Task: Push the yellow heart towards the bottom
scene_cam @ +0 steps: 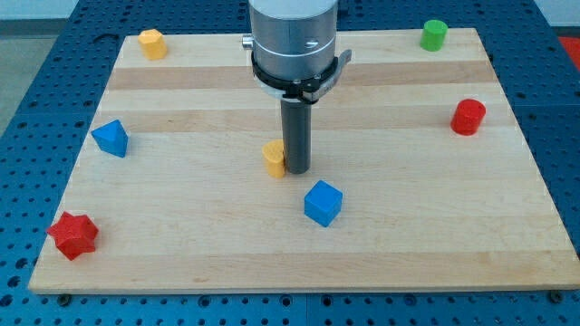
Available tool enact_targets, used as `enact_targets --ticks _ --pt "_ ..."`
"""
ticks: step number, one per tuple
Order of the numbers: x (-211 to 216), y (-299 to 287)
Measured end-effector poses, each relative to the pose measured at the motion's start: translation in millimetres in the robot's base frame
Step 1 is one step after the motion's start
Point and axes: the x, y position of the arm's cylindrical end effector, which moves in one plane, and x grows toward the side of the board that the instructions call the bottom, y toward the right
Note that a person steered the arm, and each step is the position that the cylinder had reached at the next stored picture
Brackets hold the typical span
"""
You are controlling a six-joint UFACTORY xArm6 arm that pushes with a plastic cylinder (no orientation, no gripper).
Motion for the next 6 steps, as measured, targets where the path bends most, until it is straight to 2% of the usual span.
enact_targets --ticks 2,4,5,6 --pt "40 -39" --pt "46 -43" --pt "46 -31" --pt "49 5"
